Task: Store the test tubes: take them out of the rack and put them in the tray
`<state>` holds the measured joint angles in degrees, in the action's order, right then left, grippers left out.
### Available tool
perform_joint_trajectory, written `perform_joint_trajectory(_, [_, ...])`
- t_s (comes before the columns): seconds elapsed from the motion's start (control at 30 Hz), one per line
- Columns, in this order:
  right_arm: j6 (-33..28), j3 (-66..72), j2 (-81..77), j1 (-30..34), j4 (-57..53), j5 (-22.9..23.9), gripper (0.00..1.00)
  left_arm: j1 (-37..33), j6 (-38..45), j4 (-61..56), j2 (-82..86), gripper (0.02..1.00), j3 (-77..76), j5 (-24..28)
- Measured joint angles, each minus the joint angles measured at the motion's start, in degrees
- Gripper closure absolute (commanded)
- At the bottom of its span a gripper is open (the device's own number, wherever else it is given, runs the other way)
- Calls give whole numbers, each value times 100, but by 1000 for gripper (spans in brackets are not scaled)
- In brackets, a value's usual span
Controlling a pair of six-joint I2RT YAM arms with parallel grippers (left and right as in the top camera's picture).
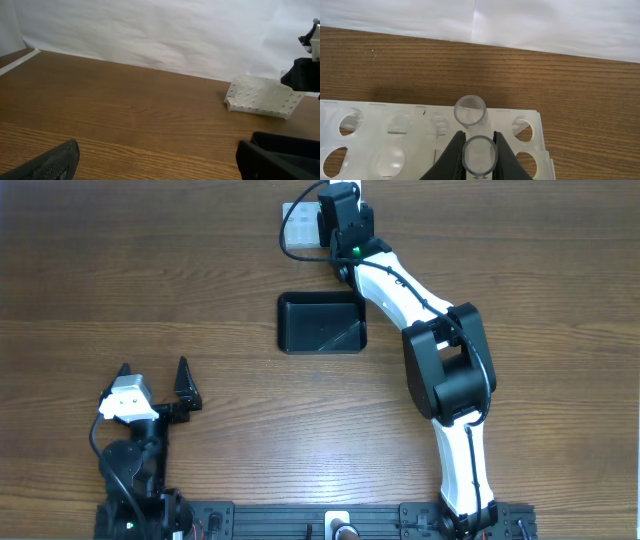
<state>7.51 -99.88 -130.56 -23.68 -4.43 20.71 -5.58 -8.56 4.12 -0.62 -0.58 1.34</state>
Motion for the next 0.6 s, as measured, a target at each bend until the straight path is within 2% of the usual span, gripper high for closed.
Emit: perform_joint_trajectory(0.6, [0, 0, 188, -7, -26, 0, 969, 0, 2, 0, 0, 20, 0, 0])
